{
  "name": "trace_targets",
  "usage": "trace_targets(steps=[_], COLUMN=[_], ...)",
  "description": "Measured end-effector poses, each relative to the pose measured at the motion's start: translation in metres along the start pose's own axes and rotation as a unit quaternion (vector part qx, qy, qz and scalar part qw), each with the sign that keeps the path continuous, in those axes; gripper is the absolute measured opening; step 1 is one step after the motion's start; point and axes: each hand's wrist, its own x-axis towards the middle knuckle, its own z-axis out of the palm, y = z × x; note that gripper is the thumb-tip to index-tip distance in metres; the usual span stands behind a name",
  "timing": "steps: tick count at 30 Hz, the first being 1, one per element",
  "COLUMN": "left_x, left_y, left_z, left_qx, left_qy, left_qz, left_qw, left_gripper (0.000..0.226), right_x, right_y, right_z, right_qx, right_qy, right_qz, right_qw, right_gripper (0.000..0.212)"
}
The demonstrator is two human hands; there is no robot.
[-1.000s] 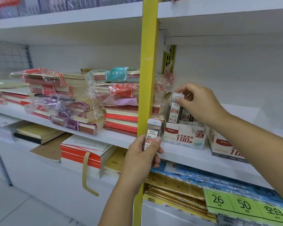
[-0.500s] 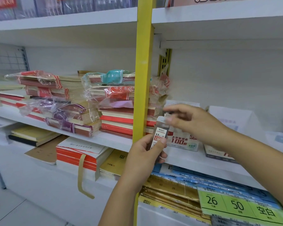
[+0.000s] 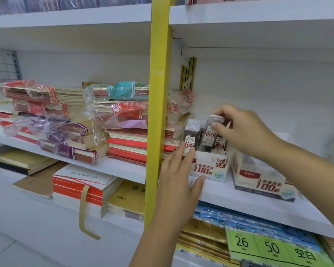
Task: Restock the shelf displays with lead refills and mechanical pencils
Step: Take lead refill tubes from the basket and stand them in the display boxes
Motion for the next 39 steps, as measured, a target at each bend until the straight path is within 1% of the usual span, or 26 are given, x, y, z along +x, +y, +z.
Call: trace_targets(steps=[3,5,8,10,12,15,17,19,25,28,31,33,35,37,39], left_x=[-0.001,-0.001,-0.001,-0.001,-0.001,-0.002,-0.002,-0.003,-0.004,-0.004,-0.004,-0.004,-0.004,-0.004,-0.010], left_y=[-0.003,-0.004,-0.005,-0.004,-0.004,-0.005,-0.006,-0.006,-0.004,-0.005,-0.006,-0.007,-0.007,-0.005,0.001], left_z=[0.001,0.002,0.003,0.002,0.002,0.002,0.002,0.001,-0.002,-0.002,-0.001,-0.001,-0.001,-0.002,-0.004], left_qx=[0.012,0.008,0.001,-0.001,-0.005,-0.009,-0.012,-0.016,-0.025,-0.028,-0.031,-0.033,-0.034,-0.035,-0.031], left_qy=[0.000,-0.001,-0.001,0.001,0.000,-0.003,-0.006,-0.011,-0.019,-0.021,-0.021,-0.021,-0.022,-0.021,-0.011], left_qz=[0.007,0.005,0.003,0.003,0.004,0.004,0.003,0.003,0.004,0.003,0.002,0.002,0.004,0.003,0.001], left_qw=[1.000,1.000,1.000,1.000,1.000,1.000,1.000,1.000,0.999,0.999,0.999,0.999,0.999,0.999,0.999], left_gripper=[0.066,0.067,0.067,0.067,0.067,0.068,0.069,0.070,0.069,0.069,0.070,0.070,0.070,0.070,0.067], right_x=[0.005,0.010,0.015,0.018,0.022,0.026,0.026,0.025,0.024,0.027,0.028,0.027,0.023,0.016,0.002], right_y=[0.007,0.010,0.013,0.015,0.016,0.017,0.018,0.019,0.016,0.018,0.019,0.020,0.020,0.018,0.012], right_z=[0.011,0.016,0.022,0.024,0.025,0.024,0.023,0.022,0.016,0.012,0.017,0.021,0.022,0.018,0.008], right_qx=[0.004,-0.018,-0.113,-0.156,-0.172,-0.185,-0.189,-0.178,-0.064,-0.037,-0.084,-0.138,-0.167,-0.163,-0.127], right_qy=[-0.053,-0.065,-0.031,-0.008,0.005,0.000,-0.003,0.001,-0.010,-0.024,-0.023,-0.018,-0.028,-0.029,0.007], right_qz=[0.024,0.033,-0.007,-0.019,-0.008,0.003,0.000,-0.004,0.008,0.028,0.025,0.009,0.006,0.004,-0.010], right_qw=[0.998,0.997,0.993,0.988,0.985,0.983,0.982,0.984,0.998,0.999,0.996,0.990,0.986,0.986,0.992], right_gripper=[0.024,0.026,0.021,0.021,0.023,0.029,0.029,0.024,0.006,0.006,0.012,0.021,0.032,0.040,0.037])
